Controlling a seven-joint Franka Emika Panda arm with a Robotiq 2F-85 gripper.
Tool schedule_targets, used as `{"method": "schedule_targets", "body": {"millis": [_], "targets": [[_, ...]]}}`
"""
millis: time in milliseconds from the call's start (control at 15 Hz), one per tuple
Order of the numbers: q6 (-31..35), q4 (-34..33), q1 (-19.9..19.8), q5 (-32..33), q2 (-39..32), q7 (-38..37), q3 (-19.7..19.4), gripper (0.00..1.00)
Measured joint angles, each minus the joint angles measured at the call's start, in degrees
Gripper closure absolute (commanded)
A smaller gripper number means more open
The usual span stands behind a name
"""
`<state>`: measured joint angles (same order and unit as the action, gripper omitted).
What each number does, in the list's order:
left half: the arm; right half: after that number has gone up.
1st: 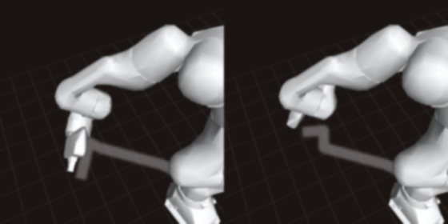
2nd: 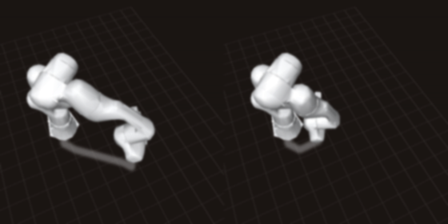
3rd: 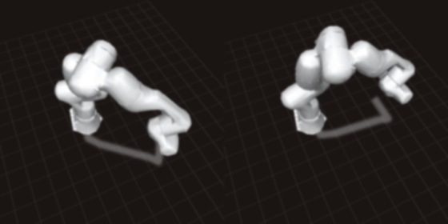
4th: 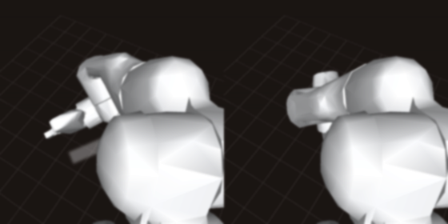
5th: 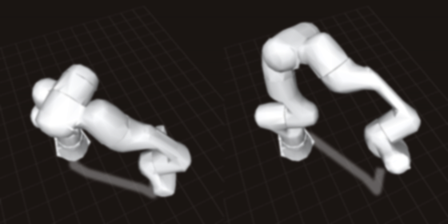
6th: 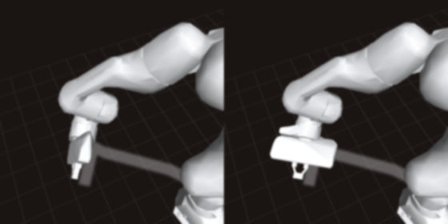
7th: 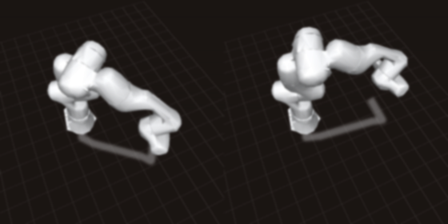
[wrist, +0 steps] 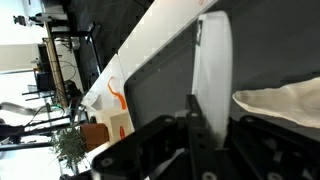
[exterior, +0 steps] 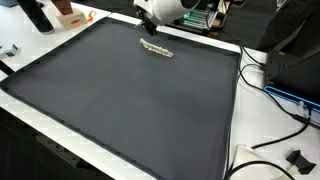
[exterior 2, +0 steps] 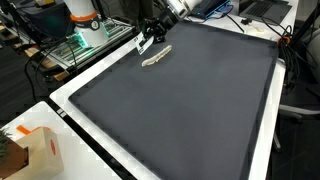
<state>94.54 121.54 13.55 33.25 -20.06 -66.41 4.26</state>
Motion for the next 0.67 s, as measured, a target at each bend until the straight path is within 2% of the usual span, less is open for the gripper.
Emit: {"method": "schedule_targets", "body": {"millis": [667], "targets": [[0.97,0.13,0.46,0.07,2.14,10.39,2.02,0.99]]}}
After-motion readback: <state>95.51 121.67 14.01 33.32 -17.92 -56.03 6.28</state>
